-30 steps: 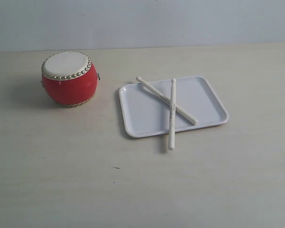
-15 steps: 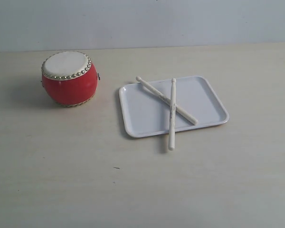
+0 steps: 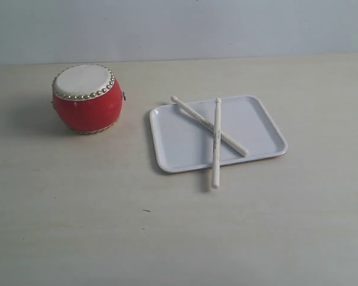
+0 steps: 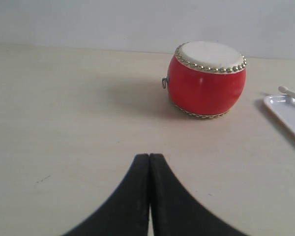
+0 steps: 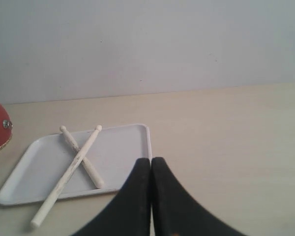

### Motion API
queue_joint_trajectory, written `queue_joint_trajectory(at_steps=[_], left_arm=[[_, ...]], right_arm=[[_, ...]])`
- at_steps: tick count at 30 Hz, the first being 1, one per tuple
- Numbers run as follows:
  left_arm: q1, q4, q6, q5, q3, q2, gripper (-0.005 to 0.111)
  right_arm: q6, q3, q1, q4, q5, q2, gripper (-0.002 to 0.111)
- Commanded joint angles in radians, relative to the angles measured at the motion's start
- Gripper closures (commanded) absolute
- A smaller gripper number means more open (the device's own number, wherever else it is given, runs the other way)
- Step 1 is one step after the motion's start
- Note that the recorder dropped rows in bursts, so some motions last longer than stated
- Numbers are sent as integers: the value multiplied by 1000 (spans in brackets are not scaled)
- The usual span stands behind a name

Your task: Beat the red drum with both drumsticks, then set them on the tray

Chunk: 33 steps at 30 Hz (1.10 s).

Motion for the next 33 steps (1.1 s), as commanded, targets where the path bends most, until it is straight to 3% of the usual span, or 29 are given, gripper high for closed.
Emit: queue_joint_trajectory(at_steps=[1, 33], left_arm=[[3, -7, 2, -12, 3, -4, 107], [3, -7, 2, -12, 3, -4, 107]], right_arm=[[4, 4, -4, 2, 0, -7, 108], [-46, 4, -4, -51, 0, -7, 108]])
